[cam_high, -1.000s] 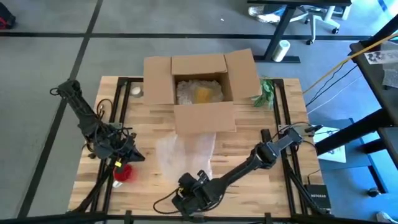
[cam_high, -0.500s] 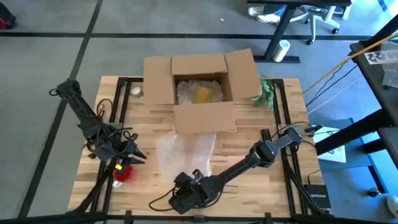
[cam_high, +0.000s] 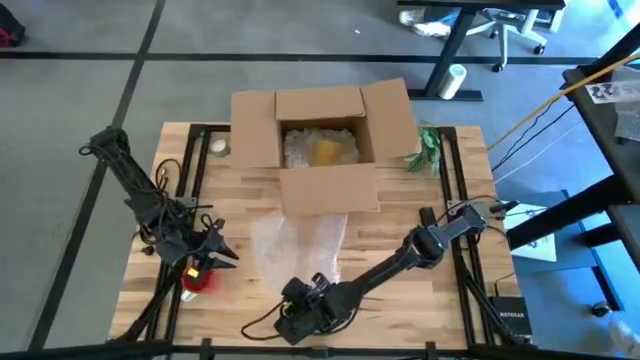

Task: Wrap mug
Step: Wrap the red mug with the transparent bubble wrap

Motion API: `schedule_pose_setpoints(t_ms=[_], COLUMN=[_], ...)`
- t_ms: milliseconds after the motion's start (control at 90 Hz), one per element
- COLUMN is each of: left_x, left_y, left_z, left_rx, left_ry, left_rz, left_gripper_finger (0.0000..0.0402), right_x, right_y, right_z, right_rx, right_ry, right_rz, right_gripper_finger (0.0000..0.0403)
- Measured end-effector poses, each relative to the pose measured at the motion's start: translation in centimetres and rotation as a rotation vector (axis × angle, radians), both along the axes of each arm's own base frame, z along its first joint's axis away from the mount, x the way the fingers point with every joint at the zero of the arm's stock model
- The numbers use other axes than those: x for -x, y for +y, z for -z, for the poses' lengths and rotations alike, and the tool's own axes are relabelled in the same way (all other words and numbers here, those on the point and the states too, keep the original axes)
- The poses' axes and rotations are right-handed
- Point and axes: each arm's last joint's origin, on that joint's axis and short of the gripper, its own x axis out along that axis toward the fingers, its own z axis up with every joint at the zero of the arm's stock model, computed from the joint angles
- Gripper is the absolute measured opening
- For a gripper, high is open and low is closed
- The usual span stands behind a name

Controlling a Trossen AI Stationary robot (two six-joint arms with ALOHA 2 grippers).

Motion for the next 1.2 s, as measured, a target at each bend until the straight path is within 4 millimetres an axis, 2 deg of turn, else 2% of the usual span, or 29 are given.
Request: schedule_pose_setpoints(t_ms=[122, 300, 389, 489, 722, 867, 1033, 1200], left_x=[-0.7, -1.7, -2.2, -2.8, -4.6, -6.4, -8.5, -10.1], left_y=[-0.3, -0.8, -1.3, -2.0, -4.1, -5.0, -4.9, -4.3], left_z=[0.5, 0.9, 0.9, 0.8, 0.9, 0.6, 1.3, 2.3], left_rx=[-0.026, -0.050, -0.053, -0.037, -0.086, -0.136, -0.170, -0.155], left_ry=[0.015, 0.049, 0.055, 0.086, 0.179, 0.197, 0.241, 0.257], left_rz=[-0.014, -0.032, -0.033, -0.036, -0.022, -0.032, -0.037, -0.043], left_gripper_finger=[0.0081, 0.0015, 0.0005, 0.0001, 0.0000, 0.0000, 0.0000, 0.0000], right_x=[0.6, 1.6, 2.3, 3.6, 8.4, 10.6, 10.1, 6.9], right_y=[-0.4, -0.9, -0.6, 0.8, 6.2, 7.7, 6.4, 3.2], right_z=[-2.6, -4.9, -5.0, -4.9, -4.8, -4.3, -3.8, -3.9], right_rx=[0.014, 0.020, 0.015, 0.017, -0.019, -0.079, -0.016, 0.059], right_ry=[-0.034, -0.027, 0.007, 0.020, -0.013, 0.081, 0.134, 0.132], right_rz=[-0.016, -0.018, -0.003, 0.021, 0.115, 0.162, 0.141, 0.046], right_gripper_finger=[0.0012, 0.0005, 0.0003, 0.0001, 0.0000, 0.0000, 0.0000, 0.0000])
